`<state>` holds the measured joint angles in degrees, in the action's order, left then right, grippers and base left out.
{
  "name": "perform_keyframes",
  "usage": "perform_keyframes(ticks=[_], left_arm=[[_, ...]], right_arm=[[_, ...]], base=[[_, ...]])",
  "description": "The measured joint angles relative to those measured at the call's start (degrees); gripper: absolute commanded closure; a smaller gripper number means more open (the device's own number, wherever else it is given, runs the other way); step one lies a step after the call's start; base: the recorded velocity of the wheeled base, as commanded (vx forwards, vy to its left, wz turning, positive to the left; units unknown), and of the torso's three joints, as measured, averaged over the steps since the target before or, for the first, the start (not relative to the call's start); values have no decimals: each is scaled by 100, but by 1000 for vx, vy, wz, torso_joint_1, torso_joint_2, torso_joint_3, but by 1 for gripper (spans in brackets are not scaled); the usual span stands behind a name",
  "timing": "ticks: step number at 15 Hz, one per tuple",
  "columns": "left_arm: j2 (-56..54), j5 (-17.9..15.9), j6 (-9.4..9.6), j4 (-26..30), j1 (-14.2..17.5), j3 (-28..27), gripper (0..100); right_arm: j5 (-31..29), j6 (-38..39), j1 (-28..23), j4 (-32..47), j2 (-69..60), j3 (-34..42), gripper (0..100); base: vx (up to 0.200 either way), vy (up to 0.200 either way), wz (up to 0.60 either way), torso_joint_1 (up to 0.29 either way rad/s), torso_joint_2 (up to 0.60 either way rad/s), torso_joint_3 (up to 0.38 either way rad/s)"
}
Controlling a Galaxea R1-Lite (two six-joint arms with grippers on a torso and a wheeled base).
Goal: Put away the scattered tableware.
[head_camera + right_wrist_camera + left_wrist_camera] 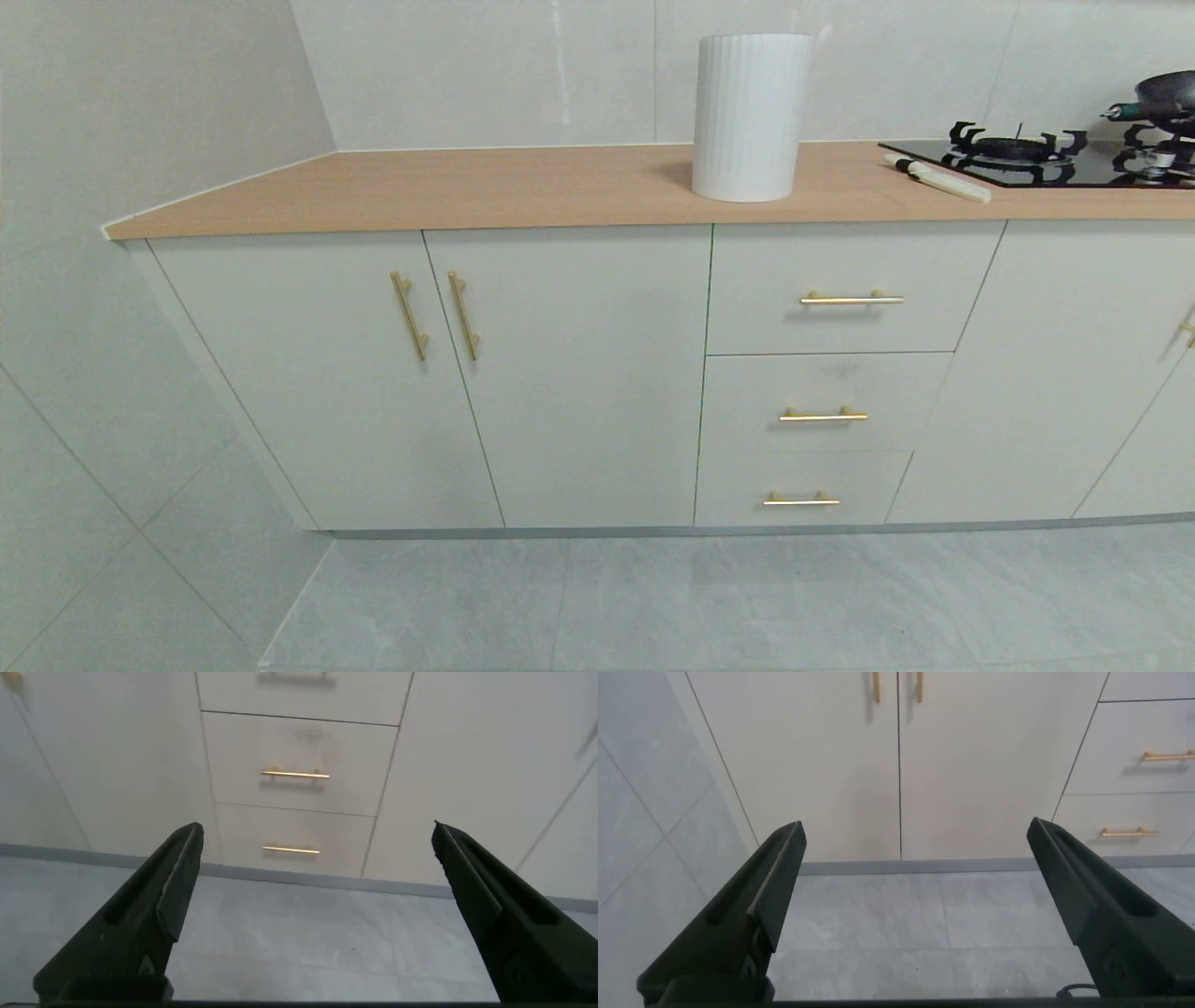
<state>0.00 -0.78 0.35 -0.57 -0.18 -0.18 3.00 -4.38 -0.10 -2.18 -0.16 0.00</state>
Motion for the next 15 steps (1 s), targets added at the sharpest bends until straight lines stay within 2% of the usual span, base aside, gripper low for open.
perform_keyframes(ticks=[2,4,11,15], left_arm=[[0,0,-2,-2,0,0,0],[0,0,2,-2,0,0,0],[0,-26,35,-2,0,0,0],[0,-28,33,0,0,0,0]], right_arm=[[-564,241,0,174,0,0,0],[-589,447,0,200,0,0,0],[-581,473,0,218,0,0,0],[-534,473,0,221,2,0,0]], base=[[0,0,0,0,0,0],[0,0,0,0,0,0],[0,0,0,0,0,0],[200,0,0,2,4,2]])
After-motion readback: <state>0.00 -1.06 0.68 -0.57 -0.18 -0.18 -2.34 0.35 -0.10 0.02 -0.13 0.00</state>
